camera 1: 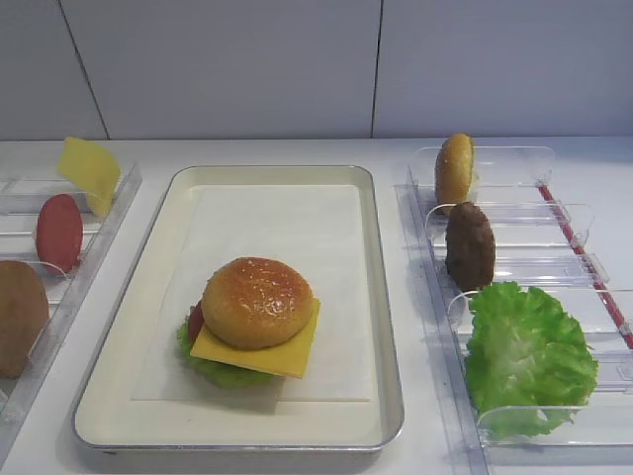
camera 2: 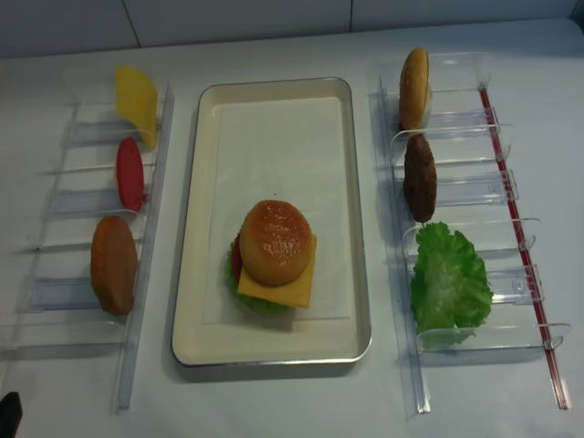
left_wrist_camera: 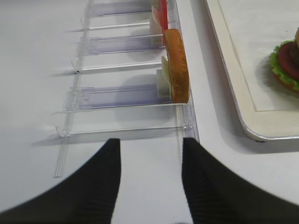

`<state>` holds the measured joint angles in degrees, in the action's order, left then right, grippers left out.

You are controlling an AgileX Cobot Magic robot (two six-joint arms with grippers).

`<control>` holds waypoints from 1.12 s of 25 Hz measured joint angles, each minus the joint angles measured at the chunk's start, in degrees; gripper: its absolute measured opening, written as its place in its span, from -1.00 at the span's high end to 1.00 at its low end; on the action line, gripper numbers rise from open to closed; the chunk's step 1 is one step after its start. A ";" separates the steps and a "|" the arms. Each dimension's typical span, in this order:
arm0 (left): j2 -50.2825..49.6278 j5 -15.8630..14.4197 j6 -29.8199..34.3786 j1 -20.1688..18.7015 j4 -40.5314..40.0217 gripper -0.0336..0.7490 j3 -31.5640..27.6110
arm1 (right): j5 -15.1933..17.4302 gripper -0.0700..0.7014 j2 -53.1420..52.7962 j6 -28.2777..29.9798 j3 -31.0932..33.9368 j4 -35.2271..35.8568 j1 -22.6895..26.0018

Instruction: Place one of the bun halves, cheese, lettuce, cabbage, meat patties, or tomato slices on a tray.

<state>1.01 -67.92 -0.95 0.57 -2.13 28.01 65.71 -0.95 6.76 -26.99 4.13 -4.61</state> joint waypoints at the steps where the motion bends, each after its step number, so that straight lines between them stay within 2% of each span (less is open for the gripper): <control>1: 0.00 0.00 0.00 0.00 0.00 0.08 0.00 | 0.00 0.07 0.00 0.00 0.00 0.00 0.00; 28: 0.00 0.00 0.00 0.00 0.00 0.08 0.00 | 0.00 0.08 0.00 -0.02 0.00 0.00 0.00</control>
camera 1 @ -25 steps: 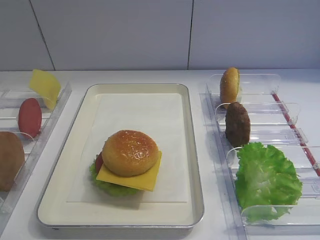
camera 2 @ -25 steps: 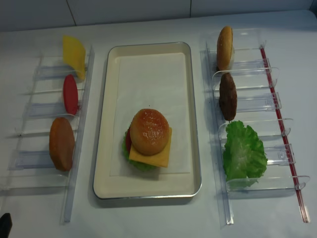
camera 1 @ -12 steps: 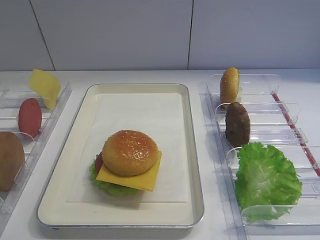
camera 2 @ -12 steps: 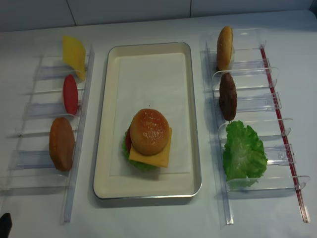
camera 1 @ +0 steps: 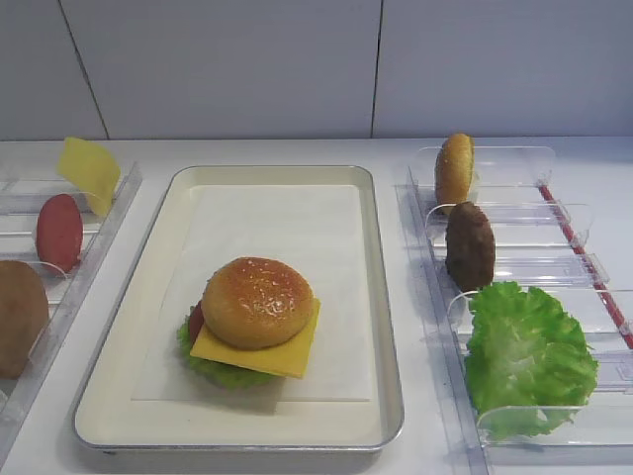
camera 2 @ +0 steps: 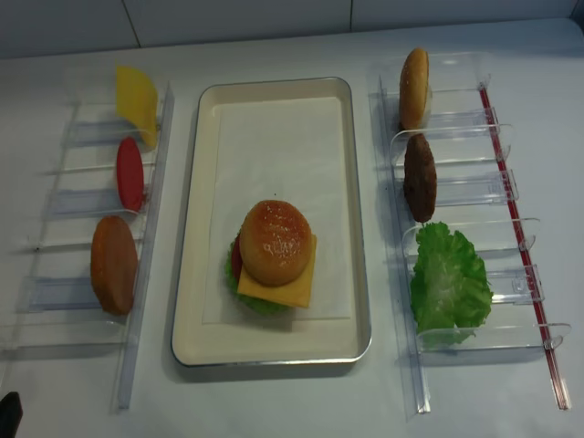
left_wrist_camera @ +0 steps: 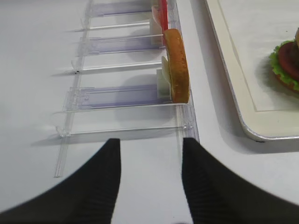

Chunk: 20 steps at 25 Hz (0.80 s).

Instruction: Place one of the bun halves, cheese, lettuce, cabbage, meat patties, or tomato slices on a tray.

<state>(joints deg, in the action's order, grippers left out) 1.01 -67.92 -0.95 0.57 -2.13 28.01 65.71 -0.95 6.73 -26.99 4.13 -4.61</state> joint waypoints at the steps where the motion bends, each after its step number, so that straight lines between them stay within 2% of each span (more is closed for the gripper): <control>1: 0.00 0.00 0.00 0.00 0.00 0.08 0.00 | 0.00 0.08 0.00 0.00 0.00 0.00 0.00; 20: 0.00 0.00 0.00 0.00 0.00 0.08 0.00 | 0.00 0.08 0.00 -0.23 0.00 0.00 0.00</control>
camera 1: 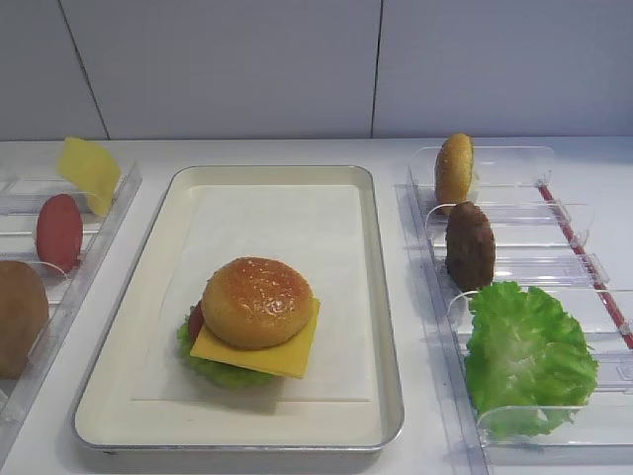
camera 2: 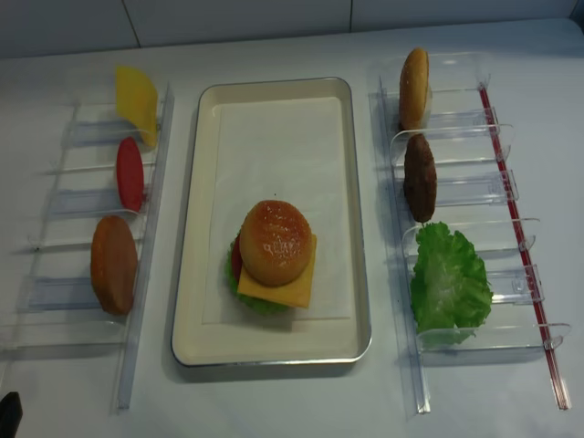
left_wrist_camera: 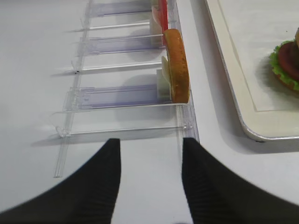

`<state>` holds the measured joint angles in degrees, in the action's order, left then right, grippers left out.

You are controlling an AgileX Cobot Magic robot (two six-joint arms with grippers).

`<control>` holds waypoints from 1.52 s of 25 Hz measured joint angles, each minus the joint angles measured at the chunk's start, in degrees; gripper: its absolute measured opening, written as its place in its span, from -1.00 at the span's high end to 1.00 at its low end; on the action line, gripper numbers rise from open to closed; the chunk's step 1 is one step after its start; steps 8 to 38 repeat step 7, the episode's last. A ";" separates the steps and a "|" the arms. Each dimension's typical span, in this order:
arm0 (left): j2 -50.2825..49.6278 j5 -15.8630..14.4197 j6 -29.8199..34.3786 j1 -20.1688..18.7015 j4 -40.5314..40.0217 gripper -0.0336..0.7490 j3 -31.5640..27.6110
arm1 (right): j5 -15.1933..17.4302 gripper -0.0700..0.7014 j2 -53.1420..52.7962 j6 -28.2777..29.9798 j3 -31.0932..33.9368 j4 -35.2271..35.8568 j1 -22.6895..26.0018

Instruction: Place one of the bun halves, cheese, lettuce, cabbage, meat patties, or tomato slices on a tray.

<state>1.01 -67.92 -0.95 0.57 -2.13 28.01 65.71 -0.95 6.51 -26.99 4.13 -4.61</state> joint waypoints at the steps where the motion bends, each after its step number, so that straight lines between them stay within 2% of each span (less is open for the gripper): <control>1: 0.00 0.00 0.00 0.00 0.00 0.08 0.00 | 0.00 0.08 0.00 0.00 0.00 0.00 0.00; 38: 0.00 0.00 0.00 0.00 0.00 0.08 0.00 | 0.00 0.08 0.00 0.00 0.00 0.00 0.00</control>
